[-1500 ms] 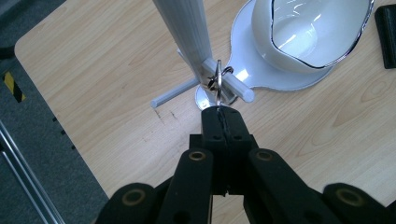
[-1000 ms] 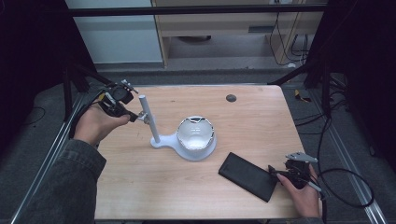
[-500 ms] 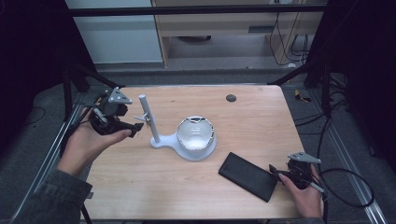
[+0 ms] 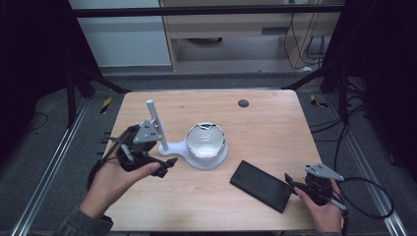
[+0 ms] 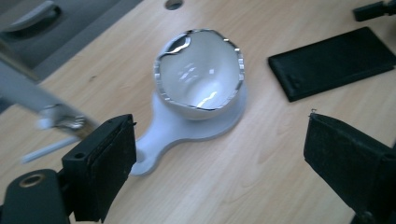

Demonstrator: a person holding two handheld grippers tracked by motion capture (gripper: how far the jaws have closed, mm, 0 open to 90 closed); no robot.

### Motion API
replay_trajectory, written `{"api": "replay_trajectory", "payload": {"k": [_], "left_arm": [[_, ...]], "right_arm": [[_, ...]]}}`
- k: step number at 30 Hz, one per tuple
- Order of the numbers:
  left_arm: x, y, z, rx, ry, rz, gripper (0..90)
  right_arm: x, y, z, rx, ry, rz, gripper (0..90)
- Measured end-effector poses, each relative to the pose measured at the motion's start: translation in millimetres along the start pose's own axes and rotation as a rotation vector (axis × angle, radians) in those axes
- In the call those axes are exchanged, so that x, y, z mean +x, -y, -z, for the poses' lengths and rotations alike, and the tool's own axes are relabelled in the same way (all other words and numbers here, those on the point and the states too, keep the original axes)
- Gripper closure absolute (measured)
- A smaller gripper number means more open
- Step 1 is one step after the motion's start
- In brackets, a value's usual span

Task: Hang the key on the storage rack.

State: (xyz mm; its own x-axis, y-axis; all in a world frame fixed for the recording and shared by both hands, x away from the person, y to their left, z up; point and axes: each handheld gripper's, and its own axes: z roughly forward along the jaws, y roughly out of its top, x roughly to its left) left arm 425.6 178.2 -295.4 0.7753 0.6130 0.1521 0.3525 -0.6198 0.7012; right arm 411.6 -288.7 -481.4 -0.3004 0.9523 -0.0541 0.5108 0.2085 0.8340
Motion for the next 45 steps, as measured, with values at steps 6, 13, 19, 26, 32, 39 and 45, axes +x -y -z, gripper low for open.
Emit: {"api": "replay_trajectory", "payload": {"k": [6,13,19,26,32,39,45], "left_arm": [[-29.0,9.6,-32.4,-0.003,0.079,-0.02,9.9],[-51.5,19.1,-76.0,0.009,0.168,-0.043,10.6],[-60.9,22.5,-96.4,-0.001,0.215,-0.047,9.4],[-74.2,30.5,-131.7,-0.005,0.282,-0.051,7.4],[-80.1,33.3,-152.5,0.017,0.314,-0.062,8.1],[-88.5,35.2,-173.9,0.048,0.348,-0.07,8.3],[-93.8,36.4,-189.7,0.062,0.365,-0.07,8.5]], "right_arm": [[7.1,-2.7,3.1,-0.01,-0.016,0.013,13.3],[15.0,-3.2,4.5,-0.013,-0.044,0.033,11.4],[20.5,-3.6,5.2,-0.018,-0.055,0.046,10.4],[20.6,-2.2,3.8,-0.005,-0.054,0.036,10.1],[18.9,-1.7,3.0,-0.008,-0.054,0.039,10.1],[19.9,-2.1,2.7,-0.006,-0.06,0.039,10.1],[21.2,-3.1,2.9,-0.015,-0.067,0.05,10.7]]}}
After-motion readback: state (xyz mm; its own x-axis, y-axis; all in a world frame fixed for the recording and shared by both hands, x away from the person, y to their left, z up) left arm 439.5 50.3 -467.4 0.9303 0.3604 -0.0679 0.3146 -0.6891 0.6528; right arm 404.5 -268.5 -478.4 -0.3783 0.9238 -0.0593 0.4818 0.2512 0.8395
